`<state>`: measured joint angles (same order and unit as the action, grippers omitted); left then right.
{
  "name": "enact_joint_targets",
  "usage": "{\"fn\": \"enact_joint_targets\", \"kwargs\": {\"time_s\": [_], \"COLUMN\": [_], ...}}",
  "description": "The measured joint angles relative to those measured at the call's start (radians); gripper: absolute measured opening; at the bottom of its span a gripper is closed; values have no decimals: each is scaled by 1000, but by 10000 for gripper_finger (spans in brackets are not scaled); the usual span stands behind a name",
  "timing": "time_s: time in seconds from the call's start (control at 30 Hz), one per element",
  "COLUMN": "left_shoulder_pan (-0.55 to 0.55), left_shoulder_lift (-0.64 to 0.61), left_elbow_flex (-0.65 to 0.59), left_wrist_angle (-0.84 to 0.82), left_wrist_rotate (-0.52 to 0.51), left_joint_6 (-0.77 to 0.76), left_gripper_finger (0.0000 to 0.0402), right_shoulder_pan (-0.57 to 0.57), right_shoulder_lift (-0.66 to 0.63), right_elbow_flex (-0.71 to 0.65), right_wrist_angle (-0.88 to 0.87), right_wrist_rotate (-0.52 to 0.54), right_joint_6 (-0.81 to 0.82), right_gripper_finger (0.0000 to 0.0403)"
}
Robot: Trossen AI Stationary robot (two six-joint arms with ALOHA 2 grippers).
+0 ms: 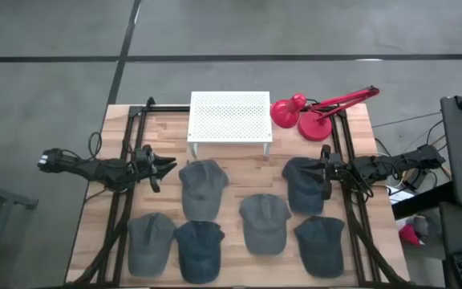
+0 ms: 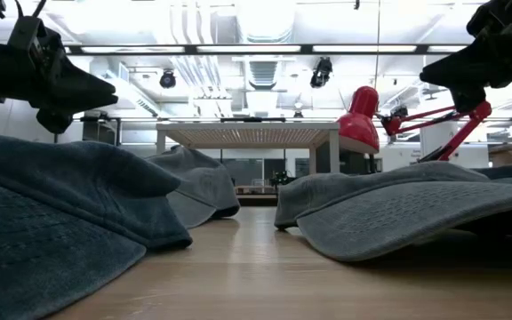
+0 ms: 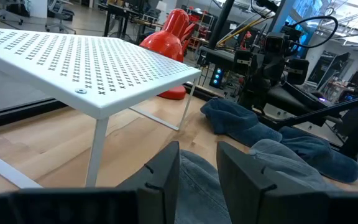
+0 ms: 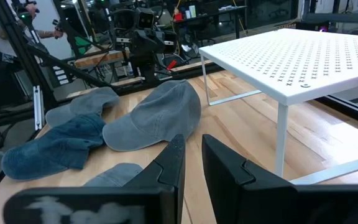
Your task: Pick & Place hat
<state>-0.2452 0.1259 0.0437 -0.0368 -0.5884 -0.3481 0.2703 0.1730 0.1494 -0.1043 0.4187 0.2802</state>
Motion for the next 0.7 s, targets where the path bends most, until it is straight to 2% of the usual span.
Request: {"fn": "enact_joint_targets", "kwargs": {"time_s": [0.47,0.7], "left_shoulder_pan": [0,0], "left_shoulder_lift": [0,0], "left_elbow_flex": [0,0], "left_wrist_angle": [0,0], "left_wrist_rotate": [0,0], "left_joint_6": [0,0], "left_gripper_finger": [108,108], "right_shoulder_pan": [0,-2], "right_shoulder_lift": [0,0], "right_elbow_flex": [0,0], "right_wrist_angle": [0,4], "right_wrist_rotate": [0,7], "right_joint_6": [-6,-349], "right_gripper_finger": [52,52]}}
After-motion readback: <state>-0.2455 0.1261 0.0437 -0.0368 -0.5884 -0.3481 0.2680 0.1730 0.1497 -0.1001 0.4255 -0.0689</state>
